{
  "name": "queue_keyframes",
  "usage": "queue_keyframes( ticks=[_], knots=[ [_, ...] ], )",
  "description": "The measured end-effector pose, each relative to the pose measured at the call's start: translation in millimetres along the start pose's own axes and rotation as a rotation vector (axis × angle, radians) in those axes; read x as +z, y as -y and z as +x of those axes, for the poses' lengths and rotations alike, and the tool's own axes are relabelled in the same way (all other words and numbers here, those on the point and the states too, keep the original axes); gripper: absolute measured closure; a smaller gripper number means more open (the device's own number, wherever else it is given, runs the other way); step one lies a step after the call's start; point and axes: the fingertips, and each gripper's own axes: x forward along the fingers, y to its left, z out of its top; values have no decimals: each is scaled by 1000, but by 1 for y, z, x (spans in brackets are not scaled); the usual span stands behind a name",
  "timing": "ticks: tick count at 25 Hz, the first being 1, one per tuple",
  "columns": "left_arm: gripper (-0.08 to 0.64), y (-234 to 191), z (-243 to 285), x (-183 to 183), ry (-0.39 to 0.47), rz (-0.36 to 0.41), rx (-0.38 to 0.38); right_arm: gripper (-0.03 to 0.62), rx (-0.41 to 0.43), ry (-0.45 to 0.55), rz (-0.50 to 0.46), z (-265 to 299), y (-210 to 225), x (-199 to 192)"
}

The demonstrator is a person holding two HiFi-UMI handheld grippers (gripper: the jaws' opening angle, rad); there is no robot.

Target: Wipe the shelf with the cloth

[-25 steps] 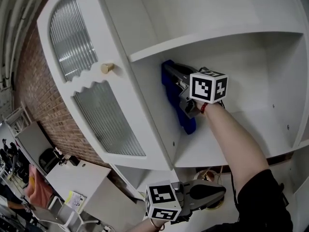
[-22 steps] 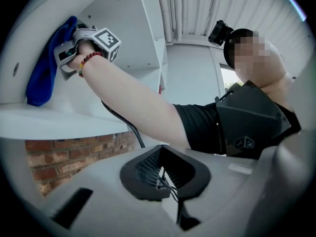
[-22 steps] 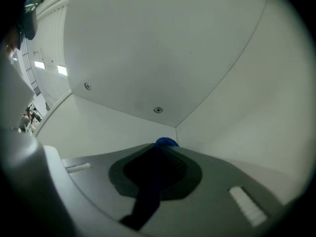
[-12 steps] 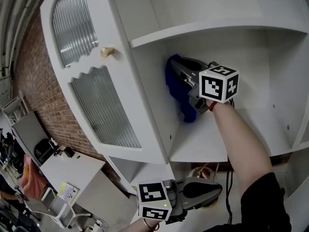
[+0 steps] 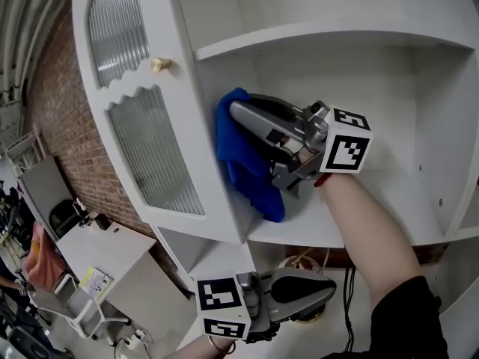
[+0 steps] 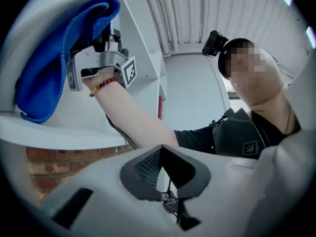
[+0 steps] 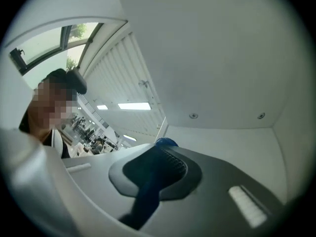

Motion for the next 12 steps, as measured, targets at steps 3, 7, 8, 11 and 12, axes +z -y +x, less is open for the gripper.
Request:
queue_keyframes(
  ticks=[3,7,8,11,12],
  knots=[
    [563,-1,3,3,0,25,19,568,-30,-79,-111,5,0,-15],
    [563,-10,3,3,41,-6,46,568,-206,-108,-198,-10,37,-20],
    [563,-12,3,3,49,-14,51,568,-252,-109,-199,-15,48,-22],
    [563,-17,4,-1,43,-13,78,569,-358,-120,-222,-30,75,-25],
    [563,-19,5,-4,34,-11,86,569,-391,-126,-227,-35,84,-27]
  ],
)
